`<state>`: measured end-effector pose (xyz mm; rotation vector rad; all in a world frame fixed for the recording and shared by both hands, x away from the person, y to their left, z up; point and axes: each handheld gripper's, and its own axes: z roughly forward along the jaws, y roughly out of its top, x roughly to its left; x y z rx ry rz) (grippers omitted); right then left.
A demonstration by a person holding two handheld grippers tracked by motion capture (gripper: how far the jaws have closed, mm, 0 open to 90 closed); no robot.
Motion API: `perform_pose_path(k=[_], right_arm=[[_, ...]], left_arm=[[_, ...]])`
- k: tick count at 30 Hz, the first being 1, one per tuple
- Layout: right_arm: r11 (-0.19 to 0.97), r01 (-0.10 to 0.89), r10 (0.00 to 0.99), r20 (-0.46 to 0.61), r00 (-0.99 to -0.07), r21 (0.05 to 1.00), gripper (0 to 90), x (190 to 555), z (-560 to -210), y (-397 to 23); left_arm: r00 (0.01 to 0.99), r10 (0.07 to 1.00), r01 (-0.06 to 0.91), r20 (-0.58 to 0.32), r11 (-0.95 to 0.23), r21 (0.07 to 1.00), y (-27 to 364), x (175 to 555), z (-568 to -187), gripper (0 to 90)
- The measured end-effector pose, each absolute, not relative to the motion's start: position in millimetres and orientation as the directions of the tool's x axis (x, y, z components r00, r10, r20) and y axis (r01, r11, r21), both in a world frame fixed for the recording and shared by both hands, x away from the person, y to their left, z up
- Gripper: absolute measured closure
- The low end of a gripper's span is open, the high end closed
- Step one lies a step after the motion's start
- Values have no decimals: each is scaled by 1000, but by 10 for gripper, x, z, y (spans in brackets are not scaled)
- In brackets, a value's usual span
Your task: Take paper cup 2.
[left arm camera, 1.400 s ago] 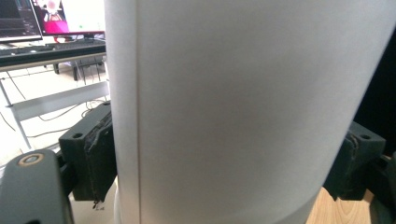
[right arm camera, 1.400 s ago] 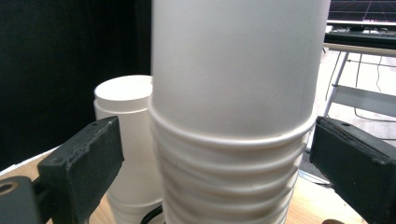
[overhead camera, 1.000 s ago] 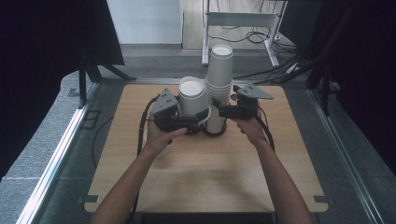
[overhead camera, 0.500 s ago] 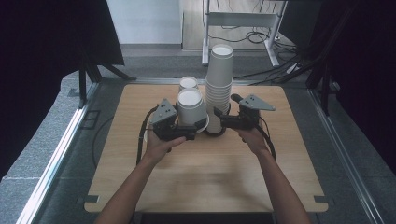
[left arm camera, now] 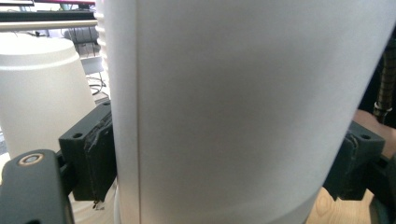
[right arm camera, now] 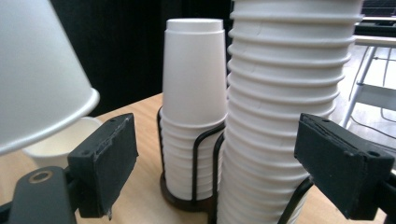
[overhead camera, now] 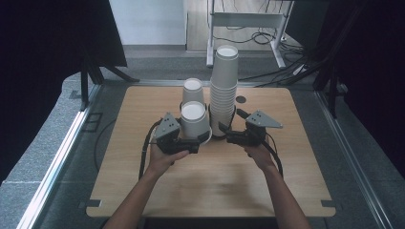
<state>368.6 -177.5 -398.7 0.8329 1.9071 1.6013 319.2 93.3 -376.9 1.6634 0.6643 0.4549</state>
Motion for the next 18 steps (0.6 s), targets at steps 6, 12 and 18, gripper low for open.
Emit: perform_pose_path(k=[6,12,18], right_arm=[[120,133,716,7,-698,984,137,3543,-4085,-1784],[133,130,709,-3,-705,983,146,3413,-4169,-1798],[124,143,707,14,-707,982,153,3311,-4288,-1846]], left_arm=[[755,652,184,-68,-112,977,934,3133,-3882,140],[750,657,200,-77,-114,973,933,3089,-3987,140],[746,662,214,-75,-131,968,914,3055,-4119,140]])
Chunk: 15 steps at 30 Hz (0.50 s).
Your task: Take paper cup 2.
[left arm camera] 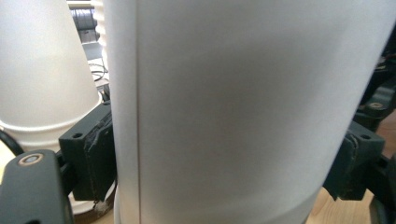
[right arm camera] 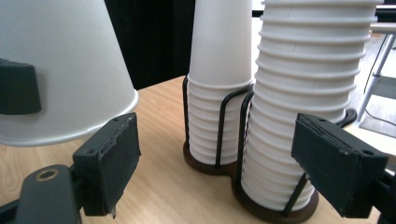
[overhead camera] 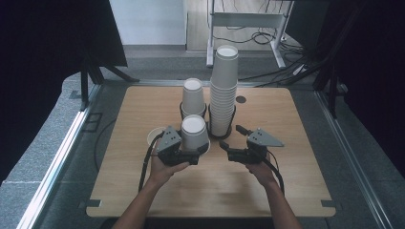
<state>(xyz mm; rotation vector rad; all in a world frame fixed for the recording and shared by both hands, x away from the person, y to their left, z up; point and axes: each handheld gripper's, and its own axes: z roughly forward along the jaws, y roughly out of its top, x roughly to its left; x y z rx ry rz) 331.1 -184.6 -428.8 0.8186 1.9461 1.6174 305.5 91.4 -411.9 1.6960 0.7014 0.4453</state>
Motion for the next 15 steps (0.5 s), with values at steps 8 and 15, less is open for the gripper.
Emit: perform_pose_path(k=[8,15], right_arm=[[154,153,709,-1,-705,976,156,3231,-4419,-1899],[154,170,711,11,-703,973,155,3190,-4495,-1942]], left_arm=[[747,659,231,-81,-143,962,882,3047,-4218,139],[741,668,228,-62,-165,960,843,3034,-4261,139]])
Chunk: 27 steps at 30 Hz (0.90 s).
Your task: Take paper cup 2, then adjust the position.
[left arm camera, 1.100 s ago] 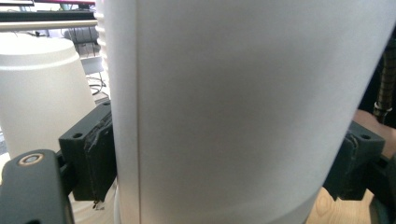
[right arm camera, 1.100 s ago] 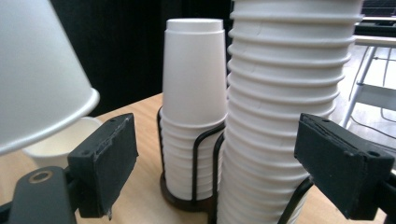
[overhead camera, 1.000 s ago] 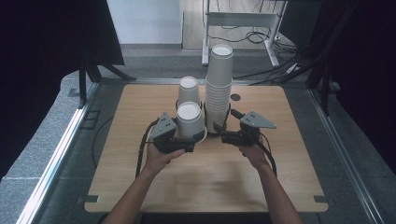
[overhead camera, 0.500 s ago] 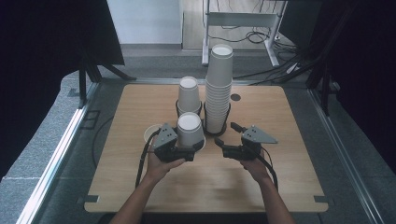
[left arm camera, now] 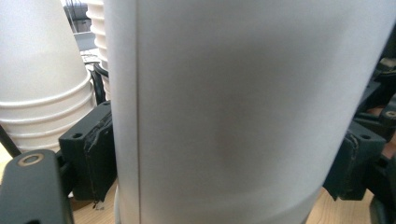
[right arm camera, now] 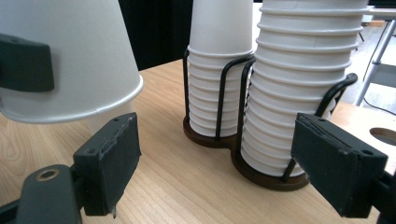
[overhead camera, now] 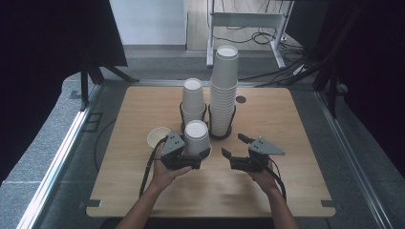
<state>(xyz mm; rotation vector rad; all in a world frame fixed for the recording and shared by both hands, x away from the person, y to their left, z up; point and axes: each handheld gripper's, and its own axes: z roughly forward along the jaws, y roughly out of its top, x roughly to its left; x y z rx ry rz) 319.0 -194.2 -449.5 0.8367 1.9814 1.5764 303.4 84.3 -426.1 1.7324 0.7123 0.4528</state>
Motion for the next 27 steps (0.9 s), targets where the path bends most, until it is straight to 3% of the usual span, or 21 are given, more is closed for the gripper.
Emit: perform_pose_path(k=[13,27], right_arm=[[180,200,731,5,-682,963,155,3110,-4632,-2023],[108,192,750,47,-659,975,158,3056,-4545,-2214]], left_arm=[[757,651,244,-47,-215,946,681,3039,-4417,139],[748,663,255,-5,-280,926,579,3056,-4561,139]])
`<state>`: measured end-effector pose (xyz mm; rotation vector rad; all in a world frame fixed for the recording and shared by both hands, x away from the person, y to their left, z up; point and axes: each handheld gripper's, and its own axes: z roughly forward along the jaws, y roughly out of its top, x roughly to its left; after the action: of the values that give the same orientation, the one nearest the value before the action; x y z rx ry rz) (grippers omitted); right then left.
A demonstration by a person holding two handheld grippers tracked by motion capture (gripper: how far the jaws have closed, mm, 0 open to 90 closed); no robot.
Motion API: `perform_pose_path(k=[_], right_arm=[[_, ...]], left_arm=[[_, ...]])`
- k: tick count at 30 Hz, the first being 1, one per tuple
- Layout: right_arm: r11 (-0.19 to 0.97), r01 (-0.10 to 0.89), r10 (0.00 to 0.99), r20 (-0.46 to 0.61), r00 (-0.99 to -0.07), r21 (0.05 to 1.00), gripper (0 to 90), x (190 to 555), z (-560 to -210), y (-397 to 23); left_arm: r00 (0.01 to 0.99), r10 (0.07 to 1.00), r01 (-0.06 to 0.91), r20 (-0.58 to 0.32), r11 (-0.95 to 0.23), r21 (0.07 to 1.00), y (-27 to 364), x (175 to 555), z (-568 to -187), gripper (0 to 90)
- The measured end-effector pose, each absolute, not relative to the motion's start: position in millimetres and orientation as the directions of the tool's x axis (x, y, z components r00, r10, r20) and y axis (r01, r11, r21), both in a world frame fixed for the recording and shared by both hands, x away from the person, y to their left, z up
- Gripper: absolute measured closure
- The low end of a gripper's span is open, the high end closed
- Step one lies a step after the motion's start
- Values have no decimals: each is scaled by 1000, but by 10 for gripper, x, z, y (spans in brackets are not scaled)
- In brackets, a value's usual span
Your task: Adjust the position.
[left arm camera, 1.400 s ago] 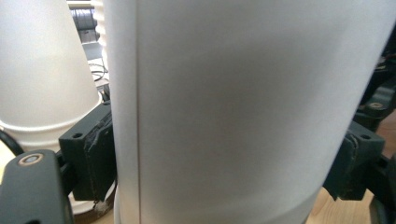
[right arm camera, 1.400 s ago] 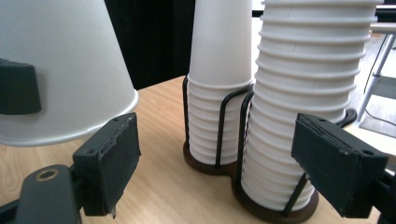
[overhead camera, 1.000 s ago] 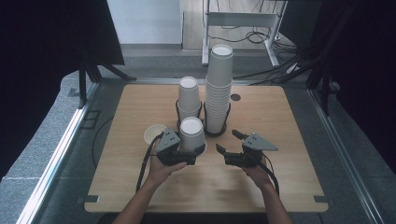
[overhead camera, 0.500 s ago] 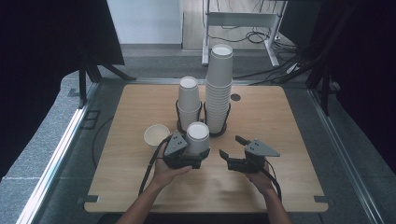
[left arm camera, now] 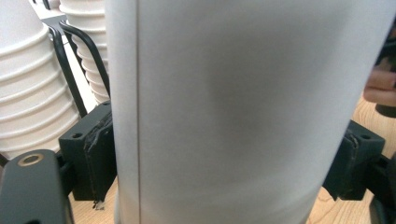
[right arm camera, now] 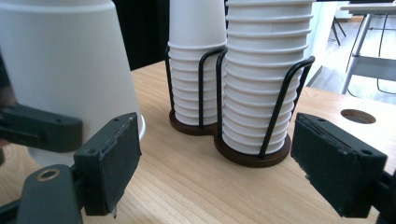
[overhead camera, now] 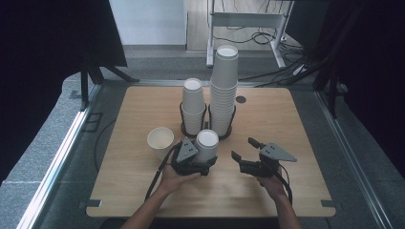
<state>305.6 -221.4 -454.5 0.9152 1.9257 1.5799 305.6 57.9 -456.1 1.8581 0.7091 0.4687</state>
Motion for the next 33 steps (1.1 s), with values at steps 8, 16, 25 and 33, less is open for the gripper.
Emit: perform_pose_path(k=[8,16,25,33], right_arm=[[90,181,735,57,-676,979,157,2989,-4496,-2236],[78,182,702,76,-708,980,157,2937,-4477,-2221],[69,227,662,126,-739,971,155,2952,-4559,-2115],[67,243,637,146,-757,968,154,2947,-4594,-2020]], left_arm=[[744,668,254,25,-317,914,519,3057,-4618,139],[752,658,277,39,-370,887,448,3100,-4738,139],[758,648,276,71,-418,866,373,3102,-4844,139],[772,629,262,94,-449,854,303,3073,-4885,139]])
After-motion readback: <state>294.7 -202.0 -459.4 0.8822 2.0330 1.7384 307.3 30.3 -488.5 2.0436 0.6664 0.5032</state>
